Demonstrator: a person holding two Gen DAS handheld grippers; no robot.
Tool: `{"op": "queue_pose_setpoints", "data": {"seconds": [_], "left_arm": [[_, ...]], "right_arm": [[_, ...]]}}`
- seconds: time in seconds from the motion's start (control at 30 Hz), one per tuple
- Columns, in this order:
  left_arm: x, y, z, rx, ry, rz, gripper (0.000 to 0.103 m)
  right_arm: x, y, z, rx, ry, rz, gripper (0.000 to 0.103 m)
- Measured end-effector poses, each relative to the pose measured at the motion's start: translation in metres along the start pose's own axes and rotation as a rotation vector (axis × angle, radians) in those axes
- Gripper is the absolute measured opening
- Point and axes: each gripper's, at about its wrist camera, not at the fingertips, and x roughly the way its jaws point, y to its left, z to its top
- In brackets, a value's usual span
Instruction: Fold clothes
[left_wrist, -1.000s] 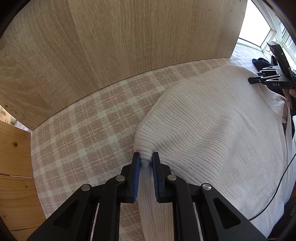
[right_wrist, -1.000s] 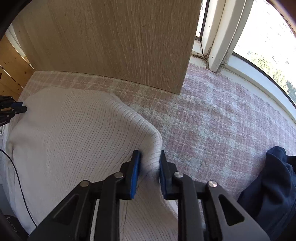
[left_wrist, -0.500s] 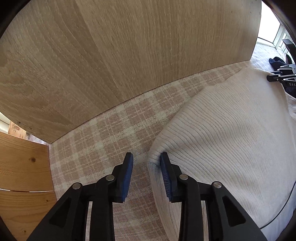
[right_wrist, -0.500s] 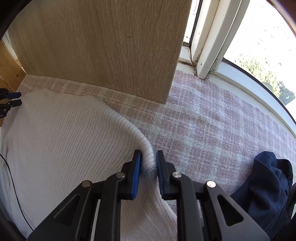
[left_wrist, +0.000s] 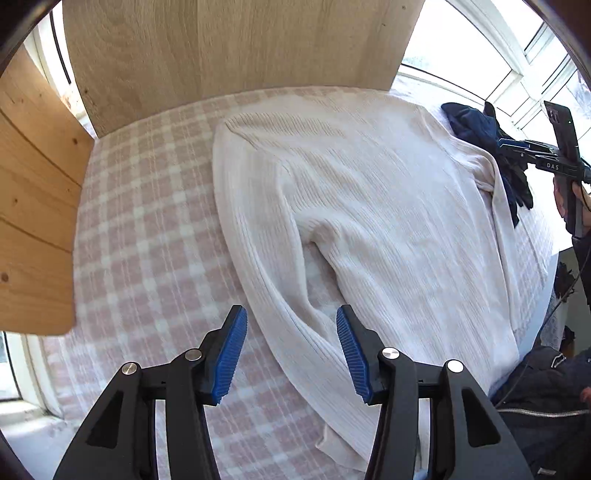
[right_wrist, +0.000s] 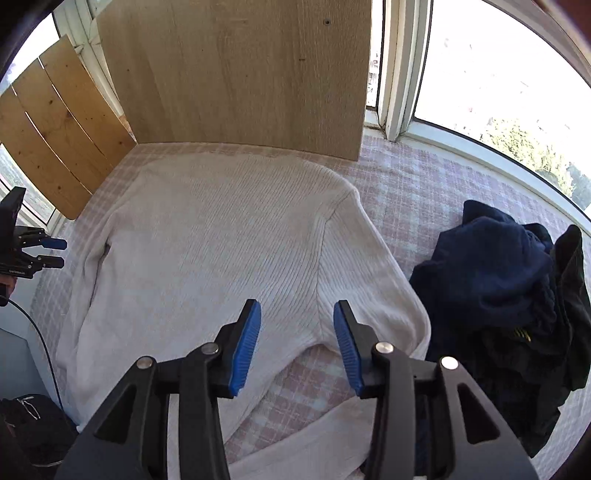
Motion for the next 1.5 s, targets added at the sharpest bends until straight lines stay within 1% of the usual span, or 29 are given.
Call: {"op": "queue_pose_setpoints", "data": {"seconds": [0.07,0.17,0.23,0.3,0.33,0.37,0.4,0.43,0.5,0.57,0.67,0.73,0.77,0.8,0.9,0.93,0.97,1.03,1.13,1.2,1.3,1.37,1.4,1.47,1.5], "left_arm": [[0.01,-0.014,-0.032,-0.021,0.042,-0.033,0.049],[0.023,-0.023,-0.045,-0.064,0.036,-0.072,0.05],[0.031,-0.028,-0.051,-0.093,0.029,-0.098,0.051],[0.037,-0.032,-0.052,-0.096,0.012,-0.09,0.048],[0.037,-0.035,-0.051,-0.085,0.008,-0.071,0.047],[0.037,-0.038,-0.051,-0.07,0.006,-0.048,0.036],[0.035,-0.039,-0.051,-0.062,0.002,-0.039,0.029],[0.034,-0.04,-0.05,-0.055,-0.002,-0.035,0.018],[0.028,-0.035,-0.05,-0.058,-0.015,0.0,0.016],[0.021,-0.029,-0.05,-0.062,-0.029,0.037,0.015],[0.005,-0.003,-0.054,-0.095,-0.07,0.149,0.015],[-0.008,0.012,-0.057,-0.12,-0.067,0.221,0.014],[-0.015,0.017,-0.059,-0.136,-0.062,0.204,0.015],[-0.023,0.017,-0.063,-0.138,-0.078,0.174,0.017],[-0.035,-0.012,-0.08,-0.092,-0.064,0.039,0.03],[-0.035,-0.027,-0.087,-0.06,-0.046,-0.007,0.037],[-0.031,-0.044,-0.095,-0.028,-0.021,-0.056,0.039],[-0.018,-0.079,-0.11,0.032,0.039,-0.148,0.039],[0.004,-0.124,-0.127,0.119,0.132,-0.169,0.039],[0.015,-0.141,-0.132,0.143,0.163,-0.183,0.039],[0.025,-0.144,-0.135,0.123,0.165,-0.208,0.04],[0.029,-0.147,-0.132,0.124,0.155,-0.199,0.044],[0.028,-0.145,-0.135,0.127,0.149,-0.196,0.044],[0.03,-0.148,-0.136,0.153,0.135,-0.199,0.039],[0.03,-0.15,-0.136,0.167,0.129,-0.2,0.032]], "right_arm": [[0.002,0.006,-0.04,0.047,0.033,0.005,0.041],[0.006,0.015,-0.097,0.118,0.081,0.021,0.041],[0.007,0.02,-0.12,0.148,0.105,0.053,0.041],[0.004,0.031,-0.135,0.146,0.117,0.077,0.041],[0.003,0.037,-0.14,0.139,0.119,0.091,0.041],[0.001,0.043,-0.146,0.132,0.121,0.105,0.041],[0.0,0.05,-0.151,0.121,0.125,0.117,0.041],[0.002,0.056,-0.155,0.102,0.134,0.125,0.041],[0.005,0.07,-0.162,0.062,0.152,0.139,0.041],[0.008,0.08,-0.17,0.042,0.18,0.175,0.041],[0.01,0.092,-0.182,0.029,0.225,0.22,0.041],[0.009,0.098,-0.191,0.015,0.251,0.202,0.041],[0.009,0.101,-0.195,0.014,0.264,0.194,0.041],[0.008,0.102,-0.2,0.022,0.275,0.197,0.041],[0.007,0.101,-0.211,0.102,0.303,0.287,0.041],[0.007,0.102,-0.214,0.118,0.307,0.3,0.041],[0.006,0.104,-0.215,0.124,0.308,0.305,0.041],[0.004,0.109,-0.219,0.131,0.307,0.31,0.041],[0.003,0.124,-0.222,0.096,0.299,0.263,0.041],[0.007,0.134,-0.223,0.062,0.31,0.237,0.041],[0.013,0.147,-0.222,0.009,0.303,0.182,0.041],[0.015,0.157,-0.222,-0.025,0.296,0.169,0.041],[0.016,0.161,-0.222,-0.043,0.285,0.172,0.041],[0.016,0.164,-0.223,-0.063,0.253,0.174,0.04],[0.015,0.165,-0.223,-0.072,0.239,0.174,0.03]]}}
